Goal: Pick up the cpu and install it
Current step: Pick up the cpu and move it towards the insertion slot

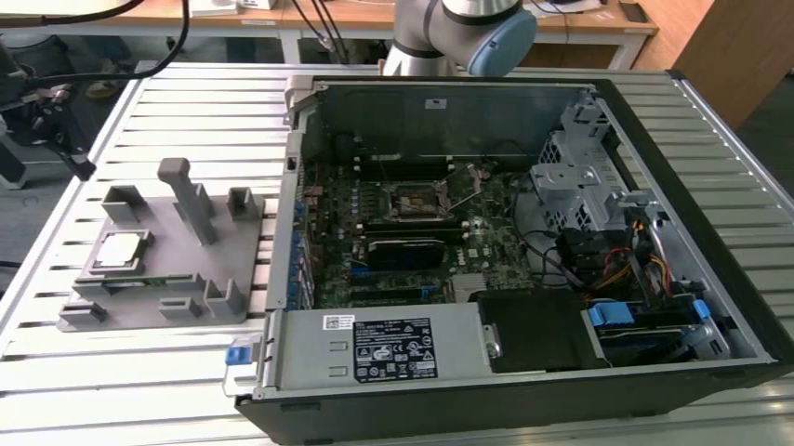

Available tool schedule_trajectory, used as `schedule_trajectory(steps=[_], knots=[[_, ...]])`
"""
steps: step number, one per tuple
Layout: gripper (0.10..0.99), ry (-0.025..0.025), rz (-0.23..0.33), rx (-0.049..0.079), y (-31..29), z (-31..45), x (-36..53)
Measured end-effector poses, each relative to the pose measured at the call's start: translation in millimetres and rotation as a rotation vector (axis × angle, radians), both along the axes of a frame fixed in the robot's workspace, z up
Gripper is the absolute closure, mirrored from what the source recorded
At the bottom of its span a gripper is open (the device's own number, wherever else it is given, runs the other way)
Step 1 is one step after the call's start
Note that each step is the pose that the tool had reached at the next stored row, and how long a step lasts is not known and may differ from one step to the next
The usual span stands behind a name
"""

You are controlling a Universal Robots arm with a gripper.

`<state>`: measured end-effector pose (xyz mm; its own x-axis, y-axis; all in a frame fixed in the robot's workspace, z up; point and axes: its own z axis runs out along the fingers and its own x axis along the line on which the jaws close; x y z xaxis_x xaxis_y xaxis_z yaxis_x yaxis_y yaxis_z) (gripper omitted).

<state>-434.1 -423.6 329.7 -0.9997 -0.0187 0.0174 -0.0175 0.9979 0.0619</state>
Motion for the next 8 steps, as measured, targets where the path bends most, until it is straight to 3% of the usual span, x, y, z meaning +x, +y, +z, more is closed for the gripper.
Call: schedule_trajectory(steps=[8], knots=[[0.380,0.0002,0.000,0.000,-1.2,-9.3,-0.1]])
